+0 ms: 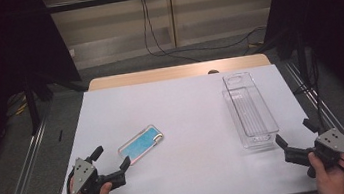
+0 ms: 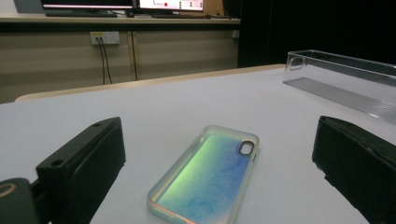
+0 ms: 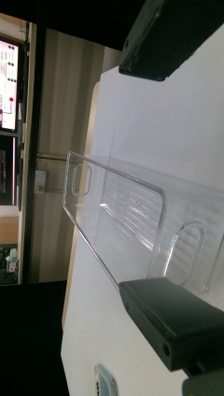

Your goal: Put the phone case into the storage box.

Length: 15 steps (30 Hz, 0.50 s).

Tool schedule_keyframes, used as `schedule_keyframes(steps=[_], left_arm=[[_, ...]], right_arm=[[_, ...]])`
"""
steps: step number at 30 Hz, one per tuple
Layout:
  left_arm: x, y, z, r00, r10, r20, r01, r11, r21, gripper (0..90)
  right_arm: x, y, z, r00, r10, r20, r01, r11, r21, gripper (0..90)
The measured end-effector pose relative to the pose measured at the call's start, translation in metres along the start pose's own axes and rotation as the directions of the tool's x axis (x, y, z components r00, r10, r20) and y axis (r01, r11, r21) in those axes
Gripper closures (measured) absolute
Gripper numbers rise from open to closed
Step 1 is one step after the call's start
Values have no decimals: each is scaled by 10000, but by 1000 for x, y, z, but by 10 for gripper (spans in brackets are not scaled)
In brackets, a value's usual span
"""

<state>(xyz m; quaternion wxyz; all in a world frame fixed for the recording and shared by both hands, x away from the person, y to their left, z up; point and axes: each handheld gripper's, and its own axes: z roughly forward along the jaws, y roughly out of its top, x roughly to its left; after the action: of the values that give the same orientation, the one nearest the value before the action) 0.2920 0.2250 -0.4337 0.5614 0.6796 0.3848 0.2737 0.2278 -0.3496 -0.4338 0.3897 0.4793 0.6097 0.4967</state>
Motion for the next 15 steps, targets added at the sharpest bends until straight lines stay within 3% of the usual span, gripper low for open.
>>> schedule_keyframes(steps=[9,15], left_arm=[[1,2,1,9999,25,125,-27,9999,156,27],[1,2,0,9985,-17,540,-11,9987,517,36]], right_arm=[[0,-1,-1,9997,76,-230,-76,10000,-20,0],[0,-2,-1,9994,79,-341,-78,10000,50,0]])
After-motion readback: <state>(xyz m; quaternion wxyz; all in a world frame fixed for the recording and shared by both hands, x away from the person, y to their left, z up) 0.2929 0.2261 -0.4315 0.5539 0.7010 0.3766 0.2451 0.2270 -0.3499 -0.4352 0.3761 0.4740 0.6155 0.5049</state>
